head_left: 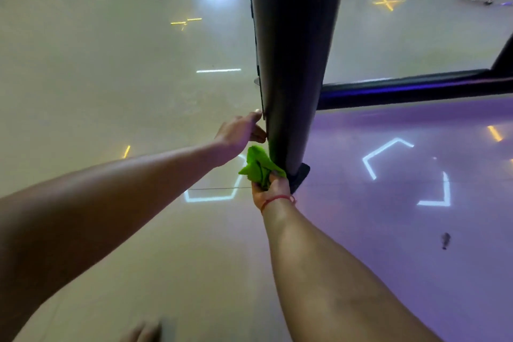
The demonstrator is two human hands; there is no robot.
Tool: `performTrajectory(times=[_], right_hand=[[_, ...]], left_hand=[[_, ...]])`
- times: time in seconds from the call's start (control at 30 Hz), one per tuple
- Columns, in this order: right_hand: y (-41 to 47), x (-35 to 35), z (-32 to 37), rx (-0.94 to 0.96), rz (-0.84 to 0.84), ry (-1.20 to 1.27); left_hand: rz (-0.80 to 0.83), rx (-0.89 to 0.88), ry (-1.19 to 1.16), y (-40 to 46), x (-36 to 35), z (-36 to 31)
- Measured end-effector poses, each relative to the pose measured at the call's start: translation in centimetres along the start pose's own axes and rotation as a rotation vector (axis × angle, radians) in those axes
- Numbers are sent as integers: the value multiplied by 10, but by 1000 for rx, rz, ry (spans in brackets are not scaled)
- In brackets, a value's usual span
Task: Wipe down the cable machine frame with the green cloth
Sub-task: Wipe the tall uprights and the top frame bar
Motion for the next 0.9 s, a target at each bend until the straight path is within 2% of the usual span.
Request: performTrajectory(times=[0.07,0.17,0.23,0.33,0.37,0.47,0.5,0.57,0.63,0.67,0.7,0.73,0.8,0.87,0.9], right_hand=[[8,5,-4,-8,18,-47],[6,8,-13,-33,77,-162],[4,5,-11,-47,91,-294],[8,-3,-5,-6,59,-535],[9,-7,-3,39,38,-691],[-6,-25,5,233,-134,-1525],[-11,-31,4,325,-172,-1729],[-23,-52,-1,595,-83,-2113],[-19,-71,-7,857,-13,-2631],[-13,-81,-5,974,-72,-2854],[-4,-89,-1,974,-164,-3046],[6,-96,1,825,-226,-3215],[21,-99,2,338,-314,-3432],[36,-92,0,-72,-398,-3495],[45,-88,-1,-206,-449,-3514]], left_hand=[[59,-30,-13,9,7,-1],[87,16,-35,17,16,8],[33,49,-141,27,22,31],[-105,188,-456,41,29,95],[-115,248,-562,44,27,121],[-34,374,-743,46,15,179],[-1,397,-770,47,15,191],[47,420,-832,54,12,200],[121,419,-901,62,11,197],[153,416,-928,67,8,196],[180,421,-948,72,5,197],[218,420,-971,76,1,197],[295,421,-1048,83,-10,194],[368,400,-1109,88,-21,186],[410,386,-1131,91,-27,183]])
Point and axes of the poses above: each hand's wrist, its own y-axis towards the middle knuckle, its own x-axis out of the back of the hand, z = x × y, the point moved 3 cm from there along y, towards the middle knuckle, and after that the axes turned 12 degrees about z, right-handed, at the moved point
